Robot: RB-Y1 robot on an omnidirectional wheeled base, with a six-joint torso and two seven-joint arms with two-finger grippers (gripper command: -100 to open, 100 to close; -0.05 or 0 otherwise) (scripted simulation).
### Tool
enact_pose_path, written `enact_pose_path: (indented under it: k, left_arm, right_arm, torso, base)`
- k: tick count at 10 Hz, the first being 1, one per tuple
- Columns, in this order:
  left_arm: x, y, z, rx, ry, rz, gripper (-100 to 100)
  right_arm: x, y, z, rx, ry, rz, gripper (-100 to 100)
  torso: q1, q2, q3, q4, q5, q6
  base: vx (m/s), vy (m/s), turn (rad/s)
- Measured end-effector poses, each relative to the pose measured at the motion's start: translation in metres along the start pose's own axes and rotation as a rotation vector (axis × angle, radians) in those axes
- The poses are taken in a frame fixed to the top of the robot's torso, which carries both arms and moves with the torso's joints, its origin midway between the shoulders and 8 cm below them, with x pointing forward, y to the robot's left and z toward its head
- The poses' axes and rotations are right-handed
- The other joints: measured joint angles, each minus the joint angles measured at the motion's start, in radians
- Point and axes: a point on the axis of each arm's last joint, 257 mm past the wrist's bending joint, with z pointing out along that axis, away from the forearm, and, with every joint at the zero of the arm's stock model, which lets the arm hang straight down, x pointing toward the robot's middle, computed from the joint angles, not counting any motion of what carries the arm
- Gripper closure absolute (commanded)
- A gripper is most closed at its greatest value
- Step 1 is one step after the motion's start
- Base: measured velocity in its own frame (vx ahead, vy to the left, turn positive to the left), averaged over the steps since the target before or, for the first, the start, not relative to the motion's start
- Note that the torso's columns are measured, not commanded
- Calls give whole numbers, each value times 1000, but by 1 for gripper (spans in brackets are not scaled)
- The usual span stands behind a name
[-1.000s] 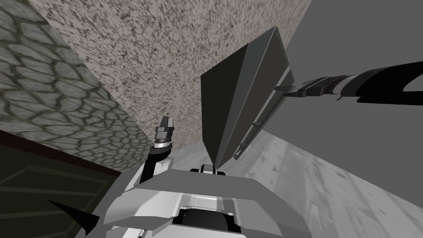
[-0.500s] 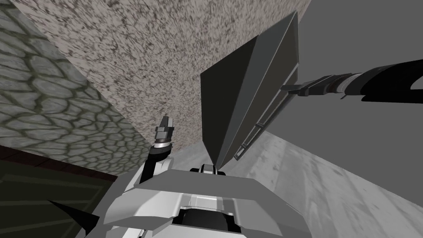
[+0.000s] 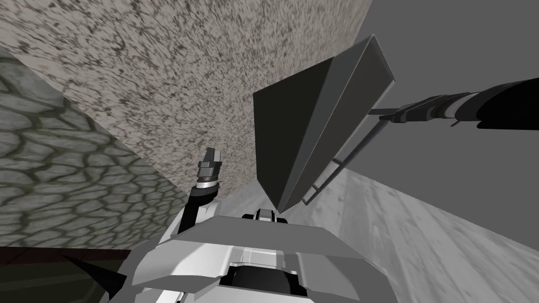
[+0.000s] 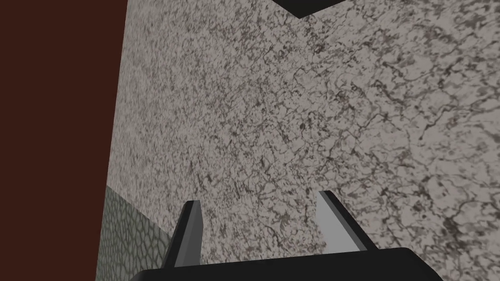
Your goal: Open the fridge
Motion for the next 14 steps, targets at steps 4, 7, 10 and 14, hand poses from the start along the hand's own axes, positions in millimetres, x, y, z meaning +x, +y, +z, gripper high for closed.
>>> enact_pose_path:
  k: [4,7,10,14]
  left_arm:
    - [0,0,0,0,0,0,0]
    - [0,0,0,0,0,0,0]
    - [0,0,0,0,0,0,0]
    - [0,0,0,0,0,0,0]
  right_arm:
    - [22,-15,-3,37,50,-4,100]
    - [47,-44,-10,108,112,2,100]
    - [61,-60,-15,146,135,32,100]
    - [73,-81,-24,200,179,10,100]
  torso:
    - [0,-10,-8,-3,0,1]
    - [1,-10,-6,-5,0,-4]
    - [0,-11,-8,-7,2,-14]
    - [2,-3,0,-4,-3,-2]
  base:
    - [-23,169,-189]
    - [46,271,-255]
    - [-14,50,-14]
    - [12,144,-145]
